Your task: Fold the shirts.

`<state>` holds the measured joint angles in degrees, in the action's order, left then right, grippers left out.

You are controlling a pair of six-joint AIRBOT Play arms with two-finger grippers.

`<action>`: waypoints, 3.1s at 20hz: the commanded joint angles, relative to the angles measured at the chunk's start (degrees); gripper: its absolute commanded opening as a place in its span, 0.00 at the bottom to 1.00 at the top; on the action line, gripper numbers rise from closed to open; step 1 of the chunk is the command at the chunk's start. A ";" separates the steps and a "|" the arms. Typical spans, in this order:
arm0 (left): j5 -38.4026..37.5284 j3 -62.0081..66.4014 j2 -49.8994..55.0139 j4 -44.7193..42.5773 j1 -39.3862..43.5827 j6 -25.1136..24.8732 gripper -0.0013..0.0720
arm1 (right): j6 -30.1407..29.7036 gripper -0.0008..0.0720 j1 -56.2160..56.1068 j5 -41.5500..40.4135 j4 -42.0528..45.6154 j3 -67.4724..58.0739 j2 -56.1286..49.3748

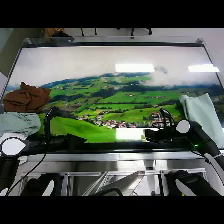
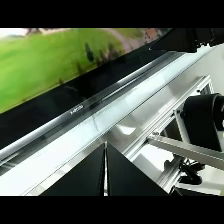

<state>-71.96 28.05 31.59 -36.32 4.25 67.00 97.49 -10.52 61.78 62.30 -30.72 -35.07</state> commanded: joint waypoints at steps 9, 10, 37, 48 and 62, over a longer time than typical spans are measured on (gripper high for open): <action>-3.61 13.11 10.67 -31.15 0.04 13.20 0.03 | 0.02 0.04 -0.04 -0.04 -0.02 0.02 0.04; -3.19 17.75 12.68 -42.34 0.07 17.70 0.03 | 0.00 0.04 -0.04 -0.04 -0.02 0.02 0.04; -2.40 84.63 80.70 -67.84 -21.62 22.25 0.04 | 0.00 0.04 -0.04 -0.92 -0.02 0.02 0.04; -13.68 87.03 54.12 -30.16 4.68 20.50 0.04 | 0.02 0.04 -0.04 -1.79 -0.02 0.02 0.02; -9.46 71.30 60.67 -29.97 19.61 23.04 0.96 | -5.68 0.48 6.29 5.33 -0.02 -11.26 0.04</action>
<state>-75.92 97.49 90.91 -66.46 25.93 89.80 95.33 -7.60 63.40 62.35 -37.10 -35.07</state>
